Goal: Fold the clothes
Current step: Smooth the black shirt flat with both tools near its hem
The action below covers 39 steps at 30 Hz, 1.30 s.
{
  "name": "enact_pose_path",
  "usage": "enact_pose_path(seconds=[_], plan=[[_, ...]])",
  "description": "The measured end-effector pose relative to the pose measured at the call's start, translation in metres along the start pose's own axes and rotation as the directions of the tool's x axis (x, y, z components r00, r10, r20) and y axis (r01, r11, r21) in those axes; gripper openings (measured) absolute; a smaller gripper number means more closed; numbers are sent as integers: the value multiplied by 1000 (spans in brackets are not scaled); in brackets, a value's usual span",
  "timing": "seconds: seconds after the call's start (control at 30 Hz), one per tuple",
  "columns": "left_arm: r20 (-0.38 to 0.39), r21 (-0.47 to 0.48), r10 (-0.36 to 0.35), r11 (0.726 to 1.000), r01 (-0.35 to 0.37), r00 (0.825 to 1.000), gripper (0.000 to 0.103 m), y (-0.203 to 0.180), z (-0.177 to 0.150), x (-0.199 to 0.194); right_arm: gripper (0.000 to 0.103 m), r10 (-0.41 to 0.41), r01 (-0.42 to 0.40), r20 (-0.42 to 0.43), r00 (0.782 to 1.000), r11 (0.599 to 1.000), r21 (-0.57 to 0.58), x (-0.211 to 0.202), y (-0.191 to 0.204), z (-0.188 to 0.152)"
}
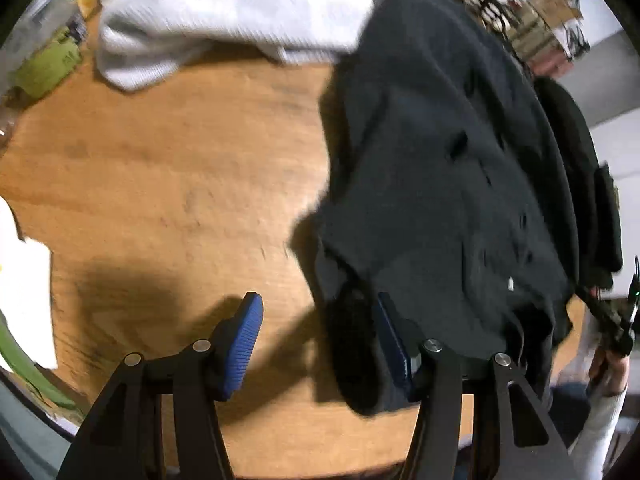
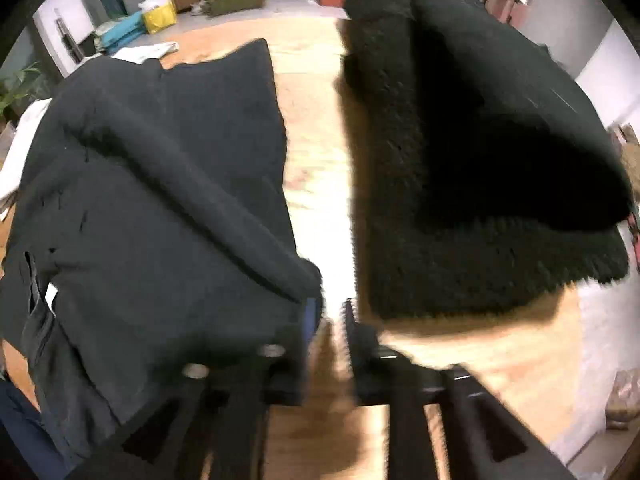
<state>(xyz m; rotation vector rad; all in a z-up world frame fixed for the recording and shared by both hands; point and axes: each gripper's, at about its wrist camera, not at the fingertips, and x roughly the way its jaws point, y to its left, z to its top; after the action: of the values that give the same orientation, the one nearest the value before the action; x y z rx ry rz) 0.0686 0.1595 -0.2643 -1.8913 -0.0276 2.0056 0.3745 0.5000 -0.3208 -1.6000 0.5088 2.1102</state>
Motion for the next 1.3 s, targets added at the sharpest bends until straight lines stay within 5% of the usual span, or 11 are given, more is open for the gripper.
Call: enact_pose_path(seconds=[0.07,0.27,0.47,0.53,0.6,0.7,0.77,0.87,1.03,1.2,1.3], plan=[[-40,25,-39,999,41,998,58,-6,-10,1,64,-20,20,4,1000,1000,-2,-8,1,-6],[-45,40,-186,981,188,981,60,-27,-47,-10,63,201,-193,-61,978,975,114,-13,14,-43],[-74,56,-67,996,71,995,61,-33,-61,4,70,334,-314,-54,941,922,225,18,37,-54],[-81,47,-61,997,65,995,61,-33,-63,3,52,357,-340,-53,932,917,209,22,45,-48],[-85,41,-57,997,61,995,61,-32,-65,1,9,367,-351,-72,928,921,167,25,53,-44],[-85,43,-58,997,61,995,61,-33,-70,-3,6,303,-293,-129,944,952,90,21,53,-61],[-88,52,-65,996,70,994,63,-34,-74,-5,14,282,-264,-143,949,955,137,19,32,-71],[-95,66,-78,994,84,992,64,-38,-77,-9,58,184,-158,-116,976,966,202,5,7,-77],[-74,75,-128,988,134,989,64,-48,-81,-21,70,247,-246,2,969,965,92,-33,48,-73],[-16,95,-201,975,202,979,63,-58,-84,-42,77,268,-270,-34,963,955,-123,-34,107,-78],[14,123,-192,974,189,981,20,-64,-83,-51,79,225,-228,-41,973,936,-267,-26,133,-82]])
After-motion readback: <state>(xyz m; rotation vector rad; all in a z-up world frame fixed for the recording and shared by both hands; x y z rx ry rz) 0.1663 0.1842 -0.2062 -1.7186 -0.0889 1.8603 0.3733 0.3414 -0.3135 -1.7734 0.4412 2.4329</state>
